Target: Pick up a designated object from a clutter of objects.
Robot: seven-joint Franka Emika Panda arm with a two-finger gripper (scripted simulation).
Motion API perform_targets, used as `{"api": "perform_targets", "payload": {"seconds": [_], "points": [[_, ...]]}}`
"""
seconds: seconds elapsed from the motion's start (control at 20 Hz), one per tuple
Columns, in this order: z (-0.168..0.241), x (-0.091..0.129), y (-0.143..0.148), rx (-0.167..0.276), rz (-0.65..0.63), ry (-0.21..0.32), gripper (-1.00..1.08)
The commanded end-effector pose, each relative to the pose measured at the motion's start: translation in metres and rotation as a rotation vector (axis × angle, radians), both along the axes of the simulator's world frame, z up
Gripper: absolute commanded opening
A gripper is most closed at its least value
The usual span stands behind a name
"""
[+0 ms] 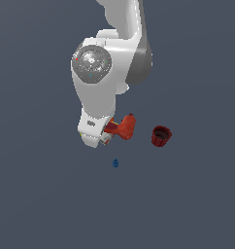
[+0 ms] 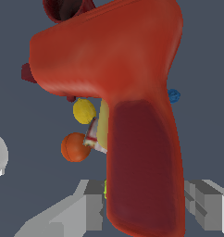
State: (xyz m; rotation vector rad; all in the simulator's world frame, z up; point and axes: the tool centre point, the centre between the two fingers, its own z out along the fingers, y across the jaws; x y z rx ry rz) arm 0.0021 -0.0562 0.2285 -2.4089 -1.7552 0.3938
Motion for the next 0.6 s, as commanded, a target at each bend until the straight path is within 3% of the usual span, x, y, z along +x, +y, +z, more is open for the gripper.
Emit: {"api": "perform_targets", "payload": {"seconds": [0.0, 0.55], "points": [[0.03, 0.0, 0.011, 0.0, 0.0, -0.001, -1.0], [0.142, 0.004, 0.054, 0.002, 0.0, 0.003, -1.0]]}}
